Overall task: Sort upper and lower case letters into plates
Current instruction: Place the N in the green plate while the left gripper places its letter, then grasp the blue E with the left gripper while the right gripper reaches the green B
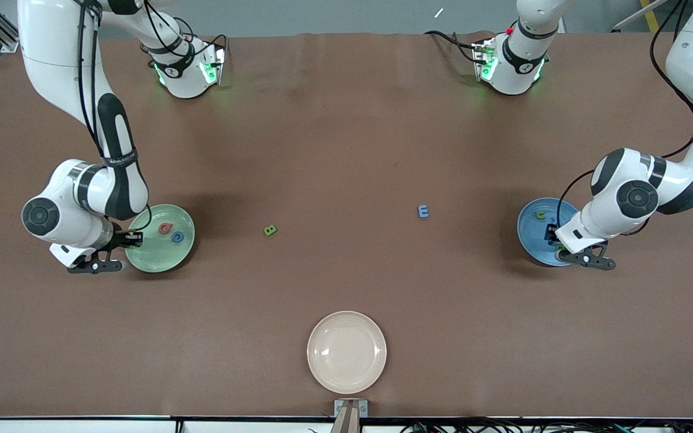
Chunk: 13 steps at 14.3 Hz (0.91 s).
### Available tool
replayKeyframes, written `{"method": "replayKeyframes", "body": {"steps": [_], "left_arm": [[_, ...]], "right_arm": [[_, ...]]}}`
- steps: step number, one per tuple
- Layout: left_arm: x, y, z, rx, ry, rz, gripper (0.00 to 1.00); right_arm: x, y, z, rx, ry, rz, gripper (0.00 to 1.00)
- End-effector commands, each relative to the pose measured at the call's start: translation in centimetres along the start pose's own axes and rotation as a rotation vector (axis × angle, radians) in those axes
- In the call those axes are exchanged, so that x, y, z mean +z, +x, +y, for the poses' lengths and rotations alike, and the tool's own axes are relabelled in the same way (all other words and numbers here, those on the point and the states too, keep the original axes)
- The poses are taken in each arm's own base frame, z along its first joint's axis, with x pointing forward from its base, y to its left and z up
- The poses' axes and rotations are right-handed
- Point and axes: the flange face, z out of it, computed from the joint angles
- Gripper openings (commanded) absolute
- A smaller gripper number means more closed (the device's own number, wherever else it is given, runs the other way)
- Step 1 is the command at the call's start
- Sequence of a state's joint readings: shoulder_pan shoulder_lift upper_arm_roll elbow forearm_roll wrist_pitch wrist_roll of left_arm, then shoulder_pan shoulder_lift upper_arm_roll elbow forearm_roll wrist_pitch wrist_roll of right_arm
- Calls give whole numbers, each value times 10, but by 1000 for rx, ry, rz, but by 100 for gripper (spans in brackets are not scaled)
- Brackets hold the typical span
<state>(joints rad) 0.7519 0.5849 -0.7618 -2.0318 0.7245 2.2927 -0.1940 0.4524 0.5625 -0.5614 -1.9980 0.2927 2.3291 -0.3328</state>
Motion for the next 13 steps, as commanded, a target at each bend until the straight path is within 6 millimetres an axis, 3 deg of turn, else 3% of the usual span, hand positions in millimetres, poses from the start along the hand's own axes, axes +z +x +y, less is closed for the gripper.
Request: {"method": "replayKeyframes", "body": {"steps": [1, 2, 3, 7, 11, 13], "left_arm": [[-46, 5, 15, -10, 16, -22, 89], [-55, 10, 24, -14, 0, -18, 100], [-62, 13, 34, -31, -16, -7, 100], [-85, 22, 95, -156, -71, 22, 100], [-99, 30, 208, -310, -110, 25, 100], [-94, 31, 257, -375, -130, 12, 100]], "right_arm": [[-22, -14, -8, -7, 70, -13, 1], [-27, -16, -7, -6, 84, -26, 1], [-31, -18, -8, -8, 93, -29, 1], [-11, -32, -1, 15, 93, -51, 1], [0, -33, -1, 33, 100, -60, 3], [2, -32, -6, 49, 122, -54, 4]]}}
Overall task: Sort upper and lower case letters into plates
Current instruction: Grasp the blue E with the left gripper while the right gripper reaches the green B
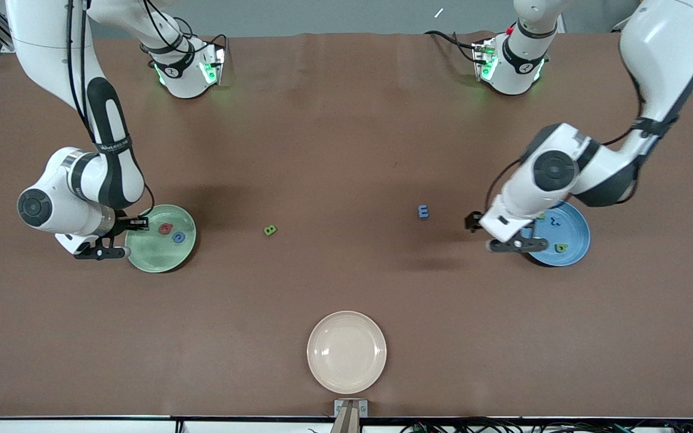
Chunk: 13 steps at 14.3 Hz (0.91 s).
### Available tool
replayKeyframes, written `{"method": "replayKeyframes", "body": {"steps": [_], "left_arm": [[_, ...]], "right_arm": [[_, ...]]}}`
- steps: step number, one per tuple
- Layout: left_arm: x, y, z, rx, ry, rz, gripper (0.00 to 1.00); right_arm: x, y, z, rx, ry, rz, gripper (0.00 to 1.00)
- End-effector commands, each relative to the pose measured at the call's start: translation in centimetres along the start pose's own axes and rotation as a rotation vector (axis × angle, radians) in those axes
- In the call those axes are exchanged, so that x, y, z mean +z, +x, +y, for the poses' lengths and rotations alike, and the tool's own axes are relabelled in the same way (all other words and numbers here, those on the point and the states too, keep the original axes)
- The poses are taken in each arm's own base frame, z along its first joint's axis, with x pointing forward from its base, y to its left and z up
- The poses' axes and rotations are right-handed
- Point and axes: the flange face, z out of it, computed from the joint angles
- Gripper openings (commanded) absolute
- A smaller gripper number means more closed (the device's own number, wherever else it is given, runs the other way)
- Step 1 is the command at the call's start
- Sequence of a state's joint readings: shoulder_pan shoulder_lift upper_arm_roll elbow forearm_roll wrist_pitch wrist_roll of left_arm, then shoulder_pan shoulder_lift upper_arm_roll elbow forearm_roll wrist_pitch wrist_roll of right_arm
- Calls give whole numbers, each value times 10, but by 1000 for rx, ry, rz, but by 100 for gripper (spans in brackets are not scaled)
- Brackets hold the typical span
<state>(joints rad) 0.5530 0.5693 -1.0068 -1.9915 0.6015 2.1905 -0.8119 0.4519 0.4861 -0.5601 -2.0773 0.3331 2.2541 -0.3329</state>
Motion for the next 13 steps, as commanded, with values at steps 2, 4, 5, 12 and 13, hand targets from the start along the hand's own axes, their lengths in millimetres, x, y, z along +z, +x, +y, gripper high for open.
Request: {"method": "replayKeyframes", "body": {"steps": [2, 4, 5, 12, 13], "left_arm": [[24, -18, 52, -99, -9, -42, 100], [38, -25, 68, -156, -27, -48, 100], [45, -30, 80, -201, -43, -50, 100], [96, -57, 111, -225, 2, -31, 86], [97, -60, 113, -218, 4, -33, 79]], "right_arm": [[5, 0, -4, 12, 27, 22, 5], [12, 2, -4, 9, 14, 24, 7], [13, 2, -3, 11, 10, 27, 7], [17, 7, -4, 32, 13, 28, 100], [12, 7, -6, 30, 25, 20, 100]]}}
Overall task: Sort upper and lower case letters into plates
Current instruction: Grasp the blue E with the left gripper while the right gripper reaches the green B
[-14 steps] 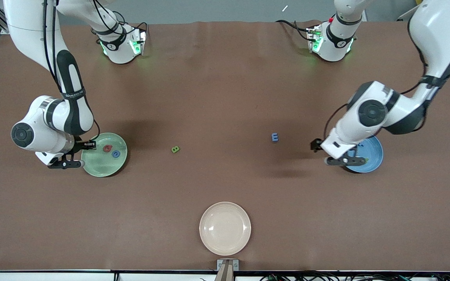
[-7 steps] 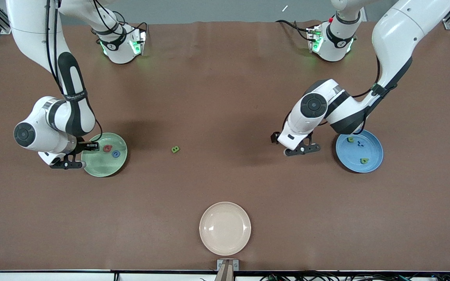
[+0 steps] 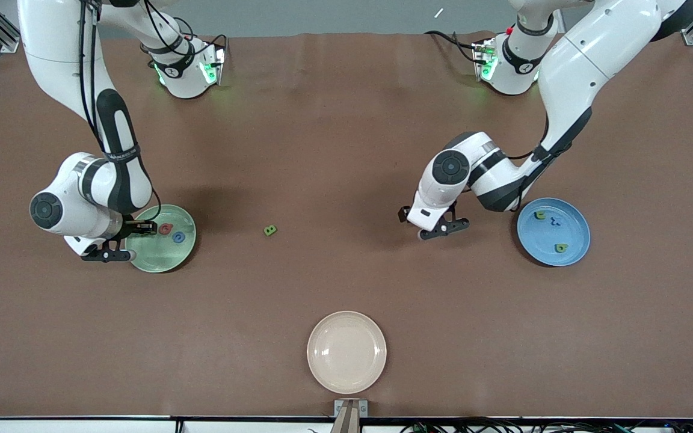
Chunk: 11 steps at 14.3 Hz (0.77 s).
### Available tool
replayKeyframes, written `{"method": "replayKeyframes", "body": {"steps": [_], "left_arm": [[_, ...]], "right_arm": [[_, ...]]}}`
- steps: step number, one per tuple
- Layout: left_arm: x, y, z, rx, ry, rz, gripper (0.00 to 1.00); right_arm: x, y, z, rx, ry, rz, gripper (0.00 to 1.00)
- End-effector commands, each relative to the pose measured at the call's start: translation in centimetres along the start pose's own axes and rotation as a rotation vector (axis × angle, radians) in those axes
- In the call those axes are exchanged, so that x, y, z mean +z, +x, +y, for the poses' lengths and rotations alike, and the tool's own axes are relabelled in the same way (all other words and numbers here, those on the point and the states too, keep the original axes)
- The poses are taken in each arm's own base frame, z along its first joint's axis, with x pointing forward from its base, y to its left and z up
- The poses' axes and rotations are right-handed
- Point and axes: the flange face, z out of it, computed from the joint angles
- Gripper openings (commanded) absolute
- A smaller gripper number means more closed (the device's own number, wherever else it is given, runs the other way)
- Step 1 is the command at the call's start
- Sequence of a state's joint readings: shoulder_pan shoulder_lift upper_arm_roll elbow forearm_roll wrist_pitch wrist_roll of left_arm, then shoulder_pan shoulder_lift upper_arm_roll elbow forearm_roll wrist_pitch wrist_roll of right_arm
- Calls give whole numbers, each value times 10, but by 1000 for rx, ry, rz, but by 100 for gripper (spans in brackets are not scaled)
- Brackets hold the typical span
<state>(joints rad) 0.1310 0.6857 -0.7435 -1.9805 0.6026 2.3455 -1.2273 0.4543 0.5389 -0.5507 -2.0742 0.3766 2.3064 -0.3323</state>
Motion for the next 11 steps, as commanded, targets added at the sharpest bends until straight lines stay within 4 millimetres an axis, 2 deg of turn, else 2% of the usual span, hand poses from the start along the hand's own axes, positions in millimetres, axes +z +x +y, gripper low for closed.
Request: {"method": "replayKeyframes", "body": {"steps": [1, 2, 4, 5, 7, 9, 11], "left_arm": [[2, -4, 1, 1, 4, 12, 72], [3, -5, 0, 4, 6, 10, 65], [5, -9, -1, 13, 13, 6, 57], [5, -9, -1, 13, 13, 6, 54], [7, -11, 0, 34, 20, 17, 52], [9, -12, -1, 41, 25, 17, 51], [10, -13, -2, 43, 27, 15, 48]], "right_arm": [[-21, 5, -10, 0, 53, -14, 100], [-33, 8, -15, 0, 76, -32, 100], [-57, 10, -33, 80, 107, -59, 100], [-66, 12, -54, 133, 106, -67, 100], [-73, 10, -99, 248, 95, -67, 100], [-79, 6, -140, 440, 154, -71, 100], [-82, -1, -185, 533, 158, -53, 100]]}}
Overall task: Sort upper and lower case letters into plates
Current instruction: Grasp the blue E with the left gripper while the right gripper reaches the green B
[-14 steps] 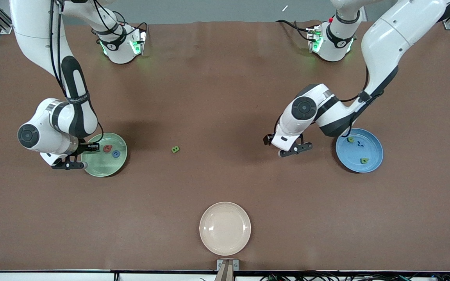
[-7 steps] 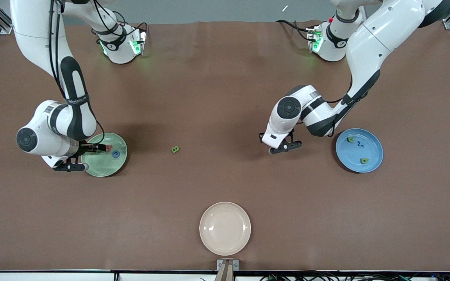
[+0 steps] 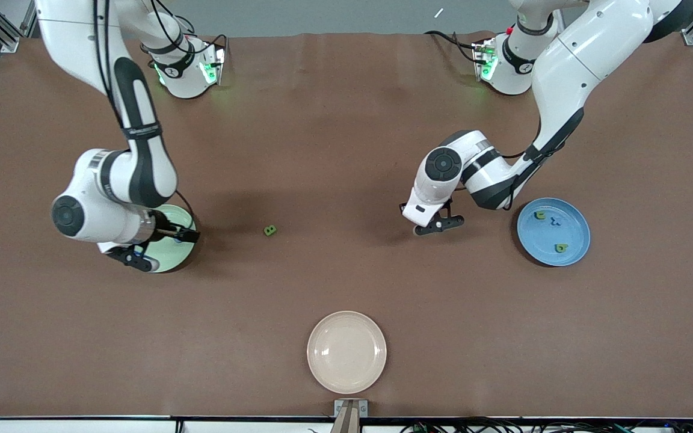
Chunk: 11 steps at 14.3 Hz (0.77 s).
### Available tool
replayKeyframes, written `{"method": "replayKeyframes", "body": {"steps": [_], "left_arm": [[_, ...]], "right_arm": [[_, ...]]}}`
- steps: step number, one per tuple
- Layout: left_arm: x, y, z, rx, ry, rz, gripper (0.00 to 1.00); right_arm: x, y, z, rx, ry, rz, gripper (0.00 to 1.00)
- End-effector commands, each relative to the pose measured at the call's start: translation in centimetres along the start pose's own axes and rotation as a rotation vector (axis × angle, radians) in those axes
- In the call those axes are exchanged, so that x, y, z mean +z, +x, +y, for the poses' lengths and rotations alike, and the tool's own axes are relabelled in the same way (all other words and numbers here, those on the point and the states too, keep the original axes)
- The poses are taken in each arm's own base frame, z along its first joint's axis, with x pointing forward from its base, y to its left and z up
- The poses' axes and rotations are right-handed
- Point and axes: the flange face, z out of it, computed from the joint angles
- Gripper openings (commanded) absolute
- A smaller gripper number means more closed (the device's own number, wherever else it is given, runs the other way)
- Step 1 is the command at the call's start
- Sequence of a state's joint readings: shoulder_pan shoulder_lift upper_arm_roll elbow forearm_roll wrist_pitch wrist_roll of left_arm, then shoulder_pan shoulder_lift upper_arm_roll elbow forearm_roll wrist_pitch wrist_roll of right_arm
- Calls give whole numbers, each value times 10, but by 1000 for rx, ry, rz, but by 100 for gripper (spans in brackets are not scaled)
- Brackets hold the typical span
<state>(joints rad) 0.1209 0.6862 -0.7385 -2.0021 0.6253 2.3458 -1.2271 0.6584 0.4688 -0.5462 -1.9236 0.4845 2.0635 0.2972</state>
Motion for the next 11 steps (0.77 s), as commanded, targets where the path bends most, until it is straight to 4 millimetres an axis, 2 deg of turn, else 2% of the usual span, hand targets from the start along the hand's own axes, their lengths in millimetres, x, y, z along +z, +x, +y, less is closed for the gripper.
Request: {"method": "replayKeyframes", "body": {"steps": [1, 4, 8, 11], "left_arm": [[2, -4, -1, 19, 7, 15, 48], [6, -3, -2, 27, 10, 18, 45], [6, -3, -2, 28, 10, 18, 26], [5, -2, -3, 26, 10, 22, 11]], "right_arm": [[2, -34, -41, 167, 34, 38, 100], [28, -76, -97, 330, 43, 134, 100], [70, -100, -126, 437, 26, 198, 100], [105, -110, -136, 451, -5, 240, 95]]}}
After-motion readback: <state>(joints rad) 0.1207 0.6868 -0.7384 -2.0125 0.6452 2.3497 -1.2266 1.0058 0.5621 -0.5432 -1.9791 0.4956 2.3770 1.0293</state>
